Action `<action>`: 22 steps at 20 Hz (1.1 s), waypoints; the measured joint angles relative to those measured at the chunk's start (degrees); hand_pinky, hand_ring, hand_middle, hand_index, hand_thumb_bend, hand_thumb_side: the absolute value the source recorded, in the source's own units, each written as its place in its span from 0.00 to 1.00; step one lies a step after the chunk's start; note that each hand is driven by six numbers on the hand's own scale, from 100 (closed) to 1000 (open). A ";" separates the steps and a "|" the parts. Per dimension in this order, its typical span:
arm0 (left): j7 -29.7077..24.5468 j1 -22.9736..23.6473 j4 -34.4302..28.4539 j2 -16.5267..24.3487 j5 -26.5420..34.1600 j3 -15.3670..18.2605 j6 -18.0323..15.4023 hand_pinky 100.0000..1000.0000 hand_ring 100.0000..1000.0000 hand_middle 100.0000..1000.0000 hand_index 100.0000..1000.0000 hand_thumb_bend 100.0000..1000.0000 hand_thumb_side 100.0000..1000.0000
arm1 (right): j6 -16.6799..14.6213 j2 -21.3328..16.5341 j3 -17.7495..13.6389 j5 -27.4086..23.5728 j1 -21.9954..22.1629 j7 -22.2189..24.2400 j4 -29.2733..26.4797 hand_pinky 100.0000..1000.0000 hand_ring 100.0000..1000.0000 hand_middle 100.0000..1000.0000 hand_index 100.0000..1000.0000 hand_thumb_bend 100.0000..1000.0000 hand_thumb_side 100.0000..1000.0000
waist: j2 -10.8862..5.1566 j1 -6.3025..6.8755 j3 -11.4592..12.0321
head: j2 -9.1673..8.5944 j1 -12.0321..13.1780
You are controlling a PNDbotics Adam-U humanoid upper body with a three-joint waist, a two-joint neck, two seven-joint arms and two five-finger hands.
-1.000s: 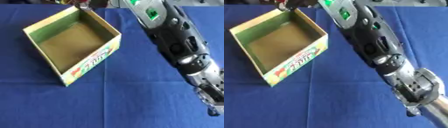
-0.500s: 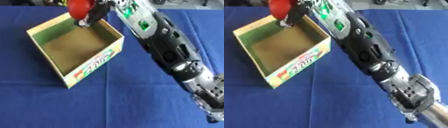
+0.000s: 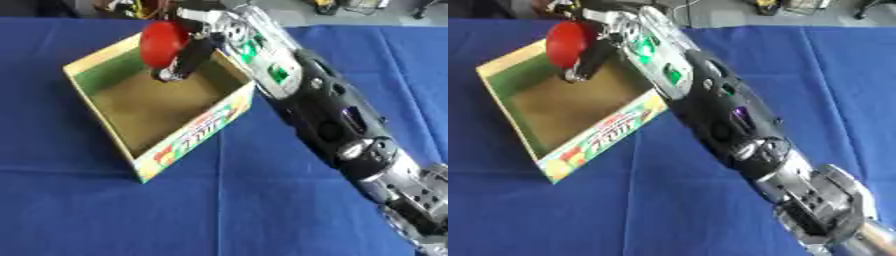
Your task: Pick up objects on the table and place them in the box.
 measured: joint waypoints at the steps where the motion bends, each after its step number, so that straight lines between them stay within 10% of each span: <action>1: 0.00 0.00 0.00 0.00 0.00 0.00 0.00 0.60 0.86 0.79 0.81 0.00 0.99 | -0.21 0.46 0.22 1.47 0.24 -0.04 0.53 0.16 0.51 0.49 0.52 0.00 0.17 | 0.00 0.00 0.01 | -0.07 -0.04; 11: 0.00 0.00 0.00 0.00 0.02 -0.01 0.00 0.60 0.86 0.79 0.81 0.00 0.98 | -5.07 2.88 1.01 12.90 0.76 3.84 2.75 0.42 0.70 0.71 0.77 0.00 0.32 | 0.25 0.20 0.01 | -0.20 -0.12; 12: -0.01 0.00 0.00 0.00 0.02 -0.01 0.01 0.60 0.86 0.79 0.81 0.00 0.98 | -5.67 2.97 1.01 13.28 0.76 4.46 2.43 0.51 0.75 0.77 0.83 0.31 0.47 | 0.25 0.22 0.00 | -0.19 -0.12; 14: -0.01 0.00 0.00 0.00 0.02 -0.01 0.01 0.60 0.86 0.79 0.81 0.00 0.98 | -6.84 3.01 0.97 13.57 0.73 5.63 1.41 0.59 0.80 0.81 0.86 0.60 0.57 | 0.25 0.24 -0.02 | -0.10 -0.12; 22: -0.02 0.00 0.00 -0.01 0.02 -0.02 0.02 0.60 0.86 0.78 0.81 0.00 0.98 | -8.54 1.86 -1.20 10.32 -0.83 7.61 -4.44 0.76 0.89 0.89 0.96 0.68 0.74 | 0.25 0.09 -0.29 | 0.68 0.75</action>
